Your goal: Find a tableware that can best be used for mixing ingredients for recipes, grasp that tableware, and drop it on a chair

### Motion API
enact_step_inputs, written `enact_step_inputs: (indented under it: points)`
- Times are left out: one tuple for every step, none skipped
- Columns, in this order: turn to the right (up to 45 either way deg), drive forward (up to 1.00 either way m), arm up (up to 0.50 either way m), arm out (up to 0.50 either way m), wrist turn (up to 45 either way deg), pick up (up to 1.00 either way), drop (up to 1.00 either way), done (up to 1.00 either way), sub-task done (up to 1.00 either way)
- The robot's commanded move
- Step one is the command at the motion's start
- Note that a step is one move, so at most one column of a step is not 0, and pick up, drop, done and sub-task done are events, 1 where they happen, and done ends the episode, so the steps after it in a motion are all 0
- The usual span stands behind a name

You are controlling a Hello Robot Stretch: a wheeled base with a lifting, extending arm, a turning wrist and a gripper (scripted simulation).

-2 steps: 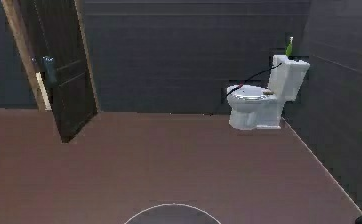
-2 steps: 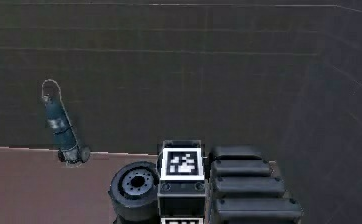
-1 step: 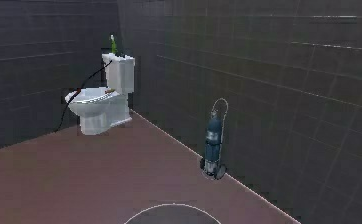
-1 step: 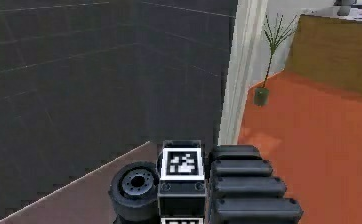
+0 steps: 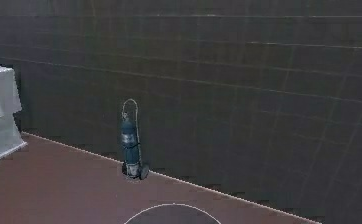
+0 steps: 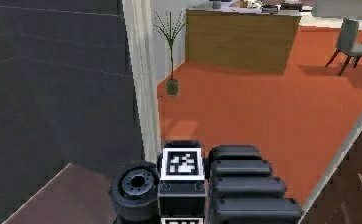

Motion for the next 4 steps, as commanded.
enact_step_inputs:
  points:
    - [0.0, 0.10, 0.00, 0.00, 0.0, 0.00, 0.00, 0.00, 0.00]
    - [-45.0, 0.00, 0.00, 0.00, 0.0, 0.00, 0.00, 0.00, 0.00]
    - [-39.0, 0.00, 0.00, 0.00, 0.0, 0.00, 0.00, 0.00, 0.00]
    - [0.0, 0.55, 0.00, 0.00, 0.0, 0.00, 0.00, 0.00, 0.00]
